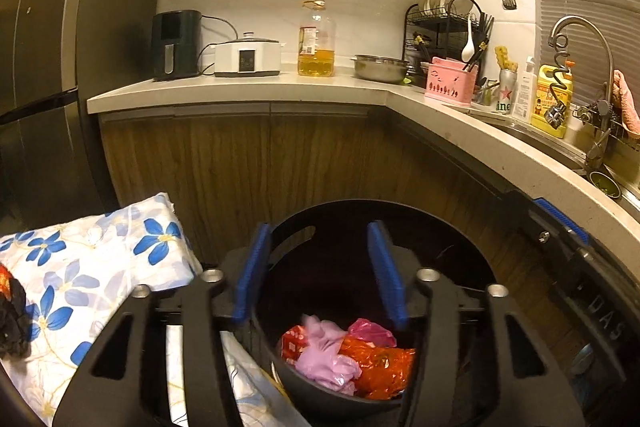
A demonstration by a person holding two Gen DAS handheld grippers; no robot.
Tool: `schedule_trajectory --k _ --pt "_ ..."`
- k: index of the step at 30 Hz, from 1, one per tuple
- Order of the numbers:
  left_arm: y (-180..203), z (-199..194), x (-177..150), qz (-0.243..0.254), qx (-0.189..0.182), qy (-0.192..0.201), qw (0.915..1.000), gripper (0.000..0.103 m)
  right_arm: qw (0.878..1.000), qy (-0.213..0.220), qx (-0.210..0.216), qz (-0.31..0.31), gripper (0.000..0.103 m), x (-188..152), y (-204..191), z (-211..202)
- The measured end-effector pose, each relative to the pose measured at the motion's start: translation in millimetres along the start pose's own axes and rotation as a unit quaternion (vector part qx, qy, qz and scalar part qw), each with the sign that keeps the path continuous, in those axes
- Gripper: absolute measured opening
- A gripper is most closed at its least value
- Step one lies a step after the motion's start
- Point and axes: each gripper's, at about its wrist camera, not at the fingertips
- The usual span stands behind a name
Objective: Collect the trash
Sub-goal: 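Open both tools to drop the red and lilac bags into the bin, then move both open tools back over the table toward the cups and black bag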
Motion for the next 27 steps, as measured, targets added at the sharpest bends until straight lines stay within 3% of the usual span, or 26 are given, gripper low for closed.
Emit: schedule_trajectory --k 8,14,27 --pt "-18.2 -19.3 -14.7 -0.006 0.053 0.003 0.9986 0.085 1.000 -0.003 -0.012 -0.011 0.063 -5.1 -4.8 -8.0" --pt "-36.0 -46.8 -28.9 -0.015 0.114 0.010 0.9933 0.095 0.999 -0.005 -0.019 -0.035 0.072 -15.7 -22.4 -19.1" --pt "-93.0 -108.8 -62.5 -0.068 0.193 0.020 0.9786 0.097 0.999 -0.009 -0.008 -0.048 0.077 -43.0 -58.2 -51.4"
Point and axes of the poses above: each gripper's, at about its wrist camera, not at the fingertips, and z roughly the way its jaws point, y to its right, x to its top, and after that the axes turned 5 degrees about -y, right-handed
